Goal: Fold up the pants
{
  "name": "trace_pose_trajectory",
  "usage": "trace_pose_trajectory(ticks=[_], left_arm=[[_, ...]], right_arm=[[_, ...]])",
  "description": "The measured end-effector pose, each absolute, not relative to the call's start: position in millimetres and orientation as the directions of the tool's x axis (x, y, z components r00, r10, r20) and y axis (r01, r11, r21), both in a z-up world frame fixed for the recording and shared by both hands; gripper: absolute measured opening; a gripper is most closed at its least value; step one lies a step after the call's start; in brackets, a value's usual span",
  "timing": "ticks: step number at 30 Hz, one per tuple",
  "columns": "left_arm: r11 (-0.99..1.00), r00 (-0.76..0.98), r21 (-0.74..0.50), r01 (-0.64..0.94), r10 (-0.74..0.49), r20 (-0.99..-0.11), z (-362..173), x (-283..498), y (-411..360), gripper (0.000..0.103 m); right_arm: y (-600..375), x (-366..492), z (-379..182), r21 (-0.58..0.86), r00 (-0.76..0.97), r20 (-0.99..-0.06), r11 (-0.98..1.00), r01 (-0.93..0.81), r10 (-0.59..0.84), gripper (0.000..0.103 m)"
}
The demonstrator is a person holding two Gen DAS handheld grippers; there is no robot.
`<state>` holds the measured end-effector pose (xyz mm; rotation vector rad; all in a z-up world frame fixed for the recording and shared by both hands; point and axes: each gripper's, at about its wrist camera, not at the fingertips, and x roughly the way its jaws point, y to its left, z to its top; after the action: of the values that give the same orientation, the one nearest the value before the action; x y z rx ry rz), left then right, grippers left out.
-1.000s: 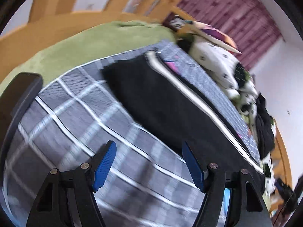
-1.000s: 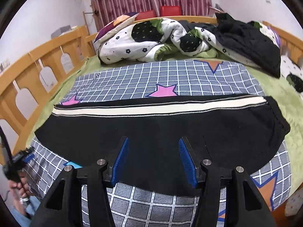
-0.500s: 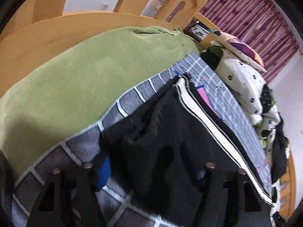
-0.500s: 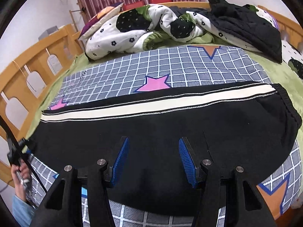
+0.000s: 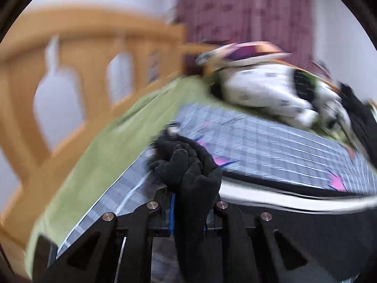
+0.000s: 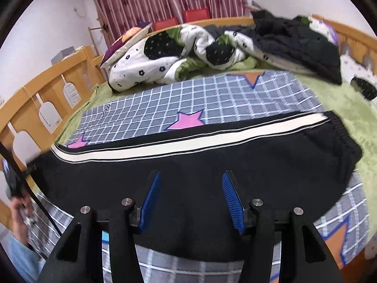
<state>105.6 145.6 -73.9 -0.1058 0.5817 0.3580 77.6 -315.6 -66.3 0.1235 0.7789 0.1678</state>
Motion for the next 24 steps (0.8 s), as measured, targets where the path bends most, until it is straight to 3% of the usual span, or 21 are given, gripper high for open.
trace_pose_trajectory(ticks=[3, 6, 9, 12, 15, 18, 23, 24], left_arm=[[0.974, 0.822, 0.053, -0.22, 0.215, -0.528, -56.2, 116.2, 63.5, 0.014], [0.997, 0.827, 0.038, -0.069, 0.079, -0.557, -60.1, 123.1, -16.9, 0.014], [0.998, 0.806, 0.039, 0.048, -0.015, -0.592, -84.7, 126.2, -90.8, 0.014], [0.984, 0.744, 0.027, 0.176, -0.115, -0.659, -125.3, 124.0, -160.4, 0.014], [0.974, 0.645, 0.011, 0.225, -0.14, -0.751, -168.6, 120.1, -206.3, 0.014], [0.974, 0.671, 0.105, 0.201, -0.059, -0.739, -181.8, 102.8, -226.2, 0.014], [0.949, 0.619, -0.067, 0.307, -0.253, -0.743, -151.1, 73.1, -192.3, 0.06], [0.949, 0.637, -0.069, 0.309, -0.26, -0.726, -143.7, 62.6, -179.2, 0.064]], right_arm=[[-334.8, 60.0, -63.6, 0.124, 0.728, -0.668, 0.988, -0.096, 0.154, 0.054], [-362.3, 43.4, -59.4, 0.07, 0.769, -0.635, 0.997, -0.04, 0.076, 0.054], [-395.8, 29.3, -56.9, 0.059, 0.795, -0.607, 0.998, 0.032, 0.01, 0.054], [-430.1, 22.7, -59.1, 0.135, 0.793, -0.609, 0.987, 0.084, 0.016, 0.054], [-451.3, 23.5, -63.8, 0.21, 0.777, -0.627, 0.971, 0.113, 0.045, 0.054], [-453.8, 24.6, -65.1, 0.228, 0.773, -0.631, 0.967, 0.113, 0.058, 0.054], [-428.4, 28.5, -62.7, 0.199, 0.779, -0.62, 0.979, 0.042, 0.093, 0.054], [-422.6, 29.9, -63.2, 0.191, 0.777, -0.621, 0.981, 0.025, 0.102, 0.054]])
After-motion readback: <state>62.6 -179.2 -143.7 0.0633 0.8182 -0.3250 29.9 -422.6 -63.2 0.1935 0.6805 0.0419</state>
